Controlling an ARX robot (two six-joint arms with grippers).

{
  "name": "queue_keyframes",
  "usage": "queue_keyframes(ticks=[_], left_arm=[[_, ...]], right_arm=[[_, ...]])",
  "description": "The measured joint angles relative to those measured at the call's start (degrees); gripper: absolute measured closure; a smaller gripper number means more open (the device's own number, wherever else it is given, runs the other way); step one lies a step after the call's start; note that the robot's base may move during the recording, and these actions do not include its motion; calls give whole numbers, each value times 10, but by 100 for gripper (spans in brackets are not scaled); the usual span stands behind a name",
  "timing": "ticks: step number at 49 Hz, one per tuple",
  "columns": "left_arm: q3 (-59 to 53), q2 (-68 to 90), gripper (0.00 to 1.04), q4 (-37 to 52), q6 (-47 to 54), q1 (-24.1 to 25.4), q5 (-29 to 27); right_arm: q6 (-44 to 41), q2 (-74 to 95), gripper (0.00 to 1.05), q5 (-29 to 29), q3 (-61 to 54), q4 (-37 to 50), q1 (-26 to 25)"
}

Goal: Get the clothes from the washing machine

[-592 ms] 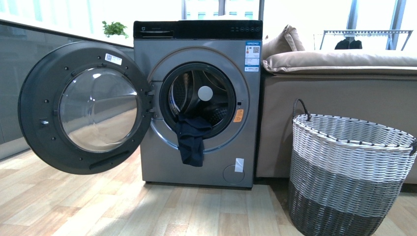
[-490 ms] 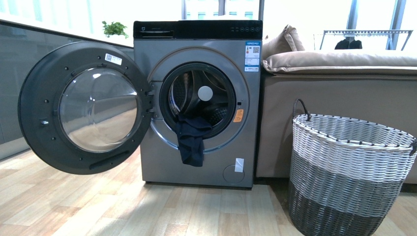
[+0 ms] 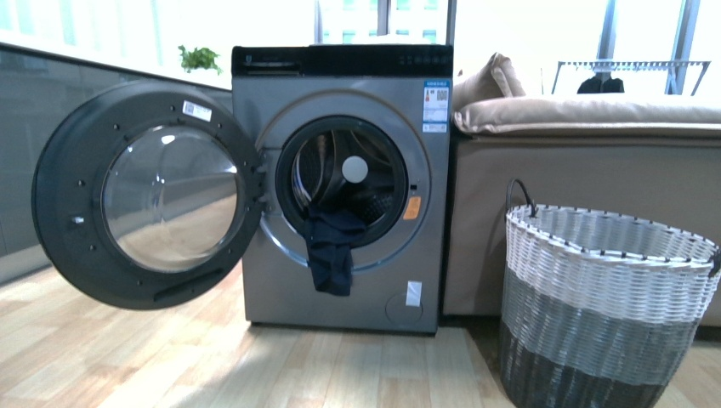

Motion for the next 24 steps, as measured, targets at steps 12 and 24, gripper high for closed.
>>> queue_keyframes(ticks=[12,24], left_arm=[[0,0,7,0,0,0,0],[0,0,7,0,0,0,0]], right_arm=[[0,0,7,0,0,0,0],[0,0,7,0,0,0,0]])
